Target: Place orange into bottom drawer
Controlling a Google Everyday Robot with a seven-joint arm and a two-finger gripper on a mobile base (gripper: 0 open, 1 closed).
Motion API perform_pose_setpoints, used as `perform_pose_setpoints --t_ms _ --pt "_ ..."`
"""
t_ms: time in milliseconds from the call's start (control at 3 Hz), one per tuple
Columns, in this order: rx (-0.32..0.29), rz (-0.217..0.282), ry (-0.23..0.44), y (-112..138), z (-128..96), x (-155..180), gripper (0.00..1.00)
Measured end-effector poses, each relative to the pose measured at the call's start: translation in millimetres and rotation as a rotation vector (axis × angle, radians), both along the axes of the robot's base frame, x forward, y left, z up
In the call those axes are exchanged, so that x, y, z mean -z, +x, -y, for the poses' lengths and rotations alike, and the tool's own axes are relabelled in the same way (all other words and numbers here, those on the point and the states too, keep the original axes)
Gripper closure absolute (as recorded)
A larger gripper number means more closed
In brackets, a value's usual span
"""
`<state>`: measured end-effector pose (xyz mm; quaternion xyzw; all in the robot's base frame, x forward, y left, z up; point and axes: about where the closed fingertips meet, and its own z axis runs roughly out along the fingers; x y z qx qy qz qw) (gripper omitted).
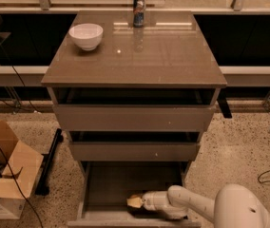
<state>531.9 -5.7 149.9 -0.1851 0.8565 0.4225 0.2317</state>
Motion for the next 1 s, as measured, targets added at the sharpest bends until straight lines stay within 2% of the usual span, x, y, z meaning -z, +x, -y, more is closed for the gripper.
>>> perform_pose_setpoints --t_ms 333,667,1000 --pt "0.015 0.004 -0.017 -0.4 -3.2 6.2 0.27" --pt "0.006 -0.006 -0.022 -1.3 -5.7 7.2 0.04" --pt "0.005 -0.007 -0.021 -1.8 -6.7 7.4 0.0"
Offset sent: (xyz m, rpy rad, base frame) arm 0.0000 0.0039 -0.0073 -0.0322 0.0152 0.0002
